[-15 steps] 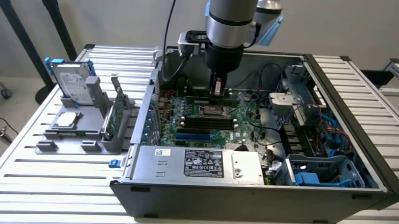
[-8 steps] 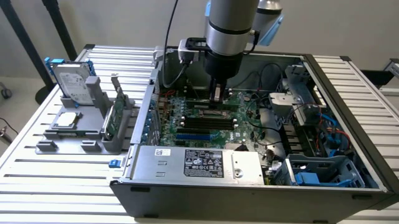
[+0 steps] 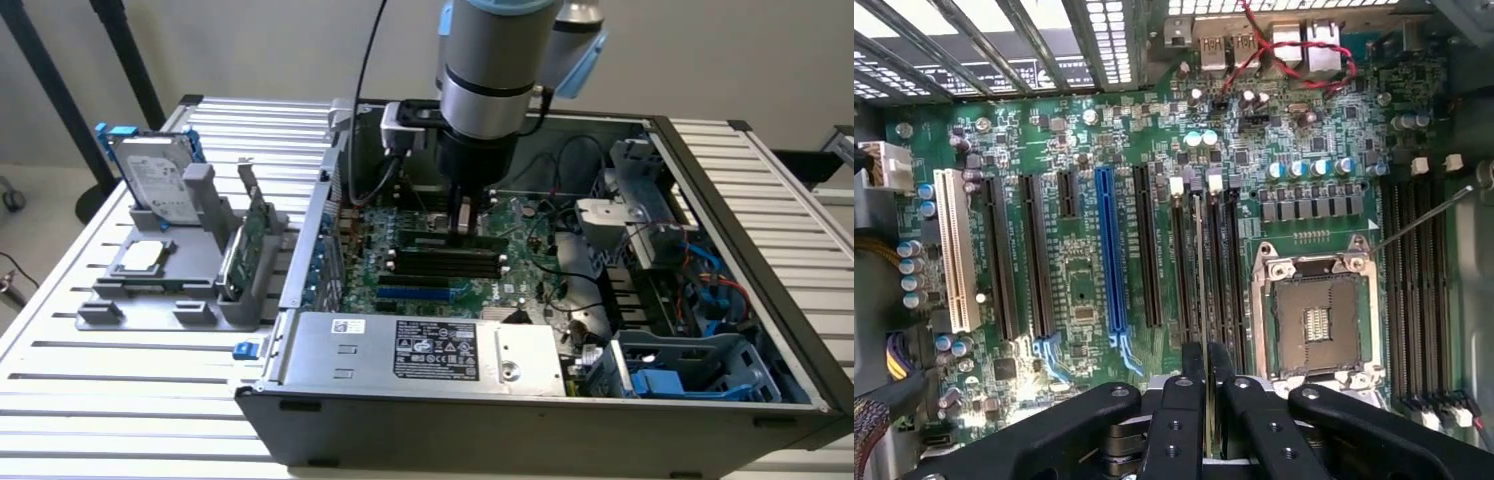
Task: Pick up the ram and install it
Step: 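Pick up the ram and move it above insertion slot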
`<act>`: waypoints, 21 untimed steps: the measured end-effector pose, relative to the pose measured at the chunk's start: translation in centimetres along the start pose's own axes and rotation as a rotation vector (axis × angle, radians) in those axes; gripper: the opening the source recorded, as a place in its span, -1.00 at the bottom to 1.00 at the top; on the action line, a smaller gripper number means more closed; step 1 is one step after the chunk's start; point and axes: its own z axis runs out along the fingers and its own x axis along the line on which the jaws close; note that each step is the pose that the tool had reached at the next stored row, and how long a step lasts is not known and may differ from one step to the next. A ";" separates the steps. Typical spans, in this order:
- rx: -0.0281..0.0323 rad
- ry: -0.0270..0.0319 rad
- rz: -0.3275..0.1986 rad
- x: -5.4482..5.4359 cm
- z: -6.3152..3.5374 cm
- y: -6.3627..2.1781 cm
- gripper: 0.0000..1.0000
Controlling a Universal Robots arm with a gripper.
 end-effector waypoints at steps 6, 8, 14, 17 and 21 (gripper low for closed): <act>0.0003 0.0009 -0.001 0.1 1.05 -0.03 -0.73; 0.0006 0.0032 -0.004 0.1 1.31 0.00 -0.73; 0.0029 0.0222 -0.033 0.0 1.73 0.03 -0.73; 0.0044 0.0272 -0.038 -0.1 1.82 0.05 -0.73; 0.0046 0.0300 -0.040 -0.3 1.87 0.06 -0.73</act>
